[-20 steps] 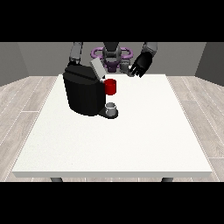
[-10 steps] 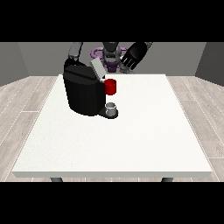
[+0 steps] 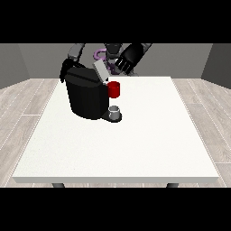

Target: Insert the coffee pod into the coffee machine and close the lid

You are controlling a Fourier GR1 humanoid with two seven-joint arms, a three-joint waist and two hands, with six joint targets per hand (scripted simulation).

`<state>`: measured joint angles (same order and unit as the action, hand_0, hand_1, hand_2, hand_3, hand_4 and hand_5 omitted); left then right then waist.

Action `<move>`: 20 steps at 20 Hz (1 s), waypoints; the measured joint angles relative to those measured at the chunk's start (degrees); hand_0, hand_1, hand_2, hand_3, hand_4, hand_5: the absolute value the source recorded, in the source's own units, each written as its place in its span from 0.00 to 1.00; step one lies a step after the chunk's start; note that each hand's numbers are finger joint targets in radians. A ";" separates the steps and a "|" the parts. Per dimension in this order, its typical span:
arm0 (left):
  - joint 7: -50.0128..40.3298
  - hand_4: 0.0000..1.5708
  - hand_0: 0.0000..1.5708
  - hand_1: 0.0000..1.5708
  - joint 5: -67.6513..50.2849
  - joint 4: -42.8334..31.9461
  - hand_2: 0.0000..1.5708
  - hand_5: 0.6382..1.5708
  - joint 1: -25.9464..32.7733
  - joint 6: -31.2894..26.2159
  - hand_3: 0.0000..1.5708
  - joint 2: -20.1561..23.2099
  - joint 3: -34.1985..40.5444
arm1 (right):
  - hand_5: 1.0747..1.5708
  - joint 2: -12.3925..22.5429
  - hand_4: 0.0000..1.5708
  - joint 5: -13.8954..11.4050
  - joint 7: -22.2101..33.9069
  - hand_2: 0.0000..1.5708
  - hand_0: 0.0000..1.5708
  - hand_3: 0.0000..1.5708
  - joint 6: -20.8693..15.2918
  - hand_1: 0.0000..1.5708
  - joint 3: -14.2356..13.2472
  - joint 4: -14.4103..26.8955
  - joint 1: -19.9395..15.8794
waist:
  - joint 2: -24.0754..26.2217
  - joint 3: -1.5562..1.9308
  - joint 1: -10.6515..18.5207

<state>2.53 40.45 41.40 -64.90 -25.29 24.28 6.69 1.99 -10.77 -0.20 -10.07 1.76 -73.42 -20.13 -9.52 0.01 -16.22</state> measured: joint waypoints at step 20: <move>0.68 0.28 0.76 0.76 1.33 -2.31 0.78 1.00 -5.50 0.44 0.76 -0.96 -0.33 | 1.00 2.87 0.08 1.84 0.46 0.00 0.00 0.00 -0.53 0.00 -5.50 1.84 -6.03 | -6.56 0.02 0.54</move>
<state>3.21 41.78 39.09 -70.40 -24.85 23.32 6.35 4.86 -8.94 0.26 -10.60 -3.74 -71.58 -26.16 -16.09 0.03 -15.68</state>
